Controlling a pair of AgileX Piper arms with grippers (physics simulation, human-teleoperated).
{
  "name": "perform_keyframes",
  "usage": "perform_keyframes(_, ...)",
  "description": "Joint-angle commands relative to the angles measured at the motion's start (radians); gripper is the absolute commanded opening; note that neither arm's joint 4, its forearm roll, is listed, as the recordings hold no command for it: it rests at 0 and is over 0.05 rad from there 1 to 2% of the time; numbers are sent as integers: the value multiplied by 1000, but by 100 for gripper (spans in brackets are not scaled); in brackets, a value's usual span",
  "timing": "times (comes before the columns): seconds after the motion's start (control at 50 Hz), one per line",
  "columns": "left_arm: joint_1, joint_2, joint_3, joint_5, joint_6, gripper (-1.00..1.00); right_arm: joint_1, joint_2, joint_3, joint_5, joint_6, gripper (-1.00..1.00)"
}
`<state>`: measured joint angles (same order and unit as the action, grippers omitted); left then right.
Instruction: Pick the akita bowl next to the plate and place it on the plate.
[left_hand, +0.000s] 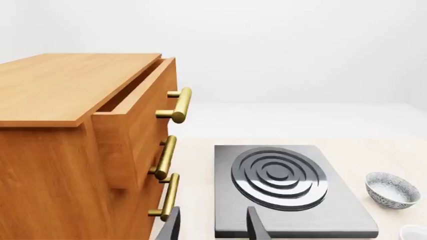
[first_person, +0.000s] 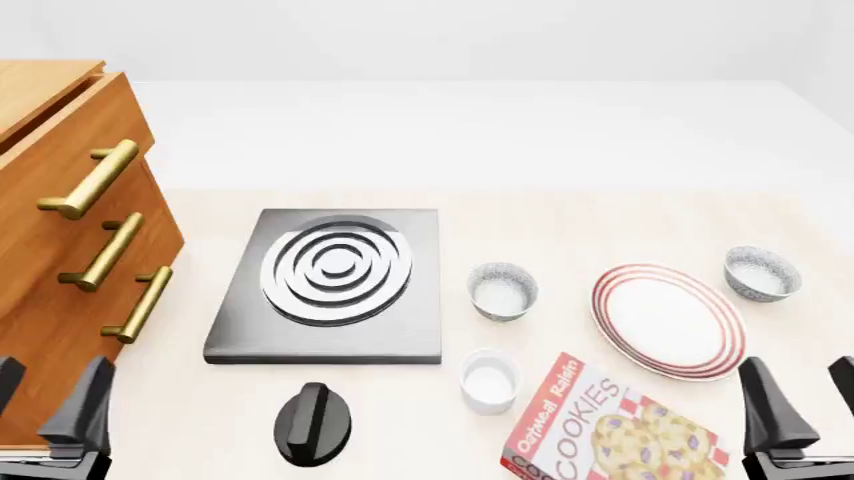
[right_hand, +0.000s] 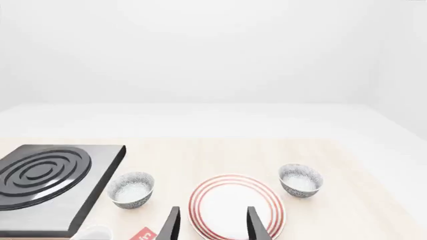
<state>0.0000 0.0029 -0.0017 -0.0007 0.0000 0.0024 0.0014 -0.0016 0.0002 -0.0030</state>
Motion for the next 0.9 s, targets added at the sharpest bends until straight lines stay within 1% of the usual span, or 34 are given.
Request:
perform_keyframes(0.02, 0, 5, -3, -1, 0, 100, 6, 3, -4, 1, -8, 100)
perform_keyframes(0.28, 0, 5, -3, -1, 0, 100, 10, 4, -4, 7, -12, 100)
perform_keyframes(0.5, 0, 5, -3, -1, 0, 100, 11, 40, -22, -10, -12, 100)
perform_keyframes(0.52, 0, 5, -3, -1, 0, 100, 12, 52, -28, -16, -12, 100)
perform_keyframes(0.54, 0, 5, -3, -1, 0, 100, 37, 315, -137, -172, -38, 100)
perform_keyframes(0.56, 0, 5, -3, -1, 0, 100, 38, 330, -138, -186, -39, 100)
perform_keyframes(0.9, 0, 5, -3, -1, 0, 100, 55, 417, -164, -235, -53, 100)
